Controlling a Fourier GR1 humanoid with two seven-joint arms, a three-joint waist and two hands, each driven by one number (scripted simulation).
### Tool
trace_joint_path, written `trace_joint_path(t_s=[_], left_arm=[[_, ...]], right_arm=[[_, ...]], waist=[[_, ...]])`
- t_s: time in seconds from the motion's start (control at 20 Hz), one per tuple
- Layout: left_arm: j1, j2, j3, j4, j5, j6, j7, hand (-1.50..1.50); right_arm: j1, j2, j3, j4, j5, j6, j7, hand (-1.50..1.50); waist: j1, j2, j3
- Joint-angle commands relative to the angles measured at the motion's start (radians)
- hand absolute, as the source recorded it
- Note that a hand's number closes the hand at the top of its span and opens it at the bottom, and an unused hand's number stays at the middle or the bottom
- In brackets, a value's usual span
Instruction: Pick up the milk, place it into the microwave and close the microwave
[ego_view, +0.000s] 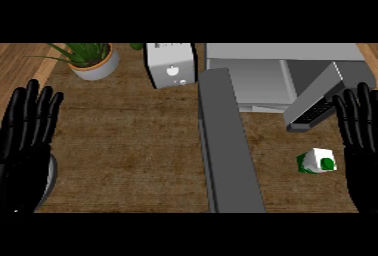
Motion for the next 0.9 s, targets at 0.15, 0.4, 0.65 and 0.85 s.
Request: trace_joint_path(t_s=[0.15, 0.4, 0.65, 0.85], left_arm=[[0.058, -0.089, -0.117, -0.045, -0.171, 0.113, -0.022, -1.50], [0.146, -0.091, -0.149, 0.023, -0.042, 0.297, -0.043, -1.50], [0.370, -0.092, -0.276, -0.105, -0.061, 0.312, -0.133, -1.50], [0.540, -0.071, -0.369, -0.189, -0.081, 0.299, -0.190, -1.50]], right_arm=[[0.006, -0.168, -0.210, 0.023, -0.320, 0.240, -0.017, -1.50], [0.221, -0.267, -0.280, -0.015, -0.524, 0.500, -0.113, -1.50], [0.351, -0.293, -0.415, 0.025, -0.614, 0.637, -0.179, -1.50], [0.406, -0.209, -0.412, -0.046, -0.556, 0.637, -0.182, -1.50]], waist=[[-0.031, -0.005, -0.008], [-0.057, -0.009, -0.009], [-0.032, -0.009, -0.009], [-0.026, -0.008, -0.010]])
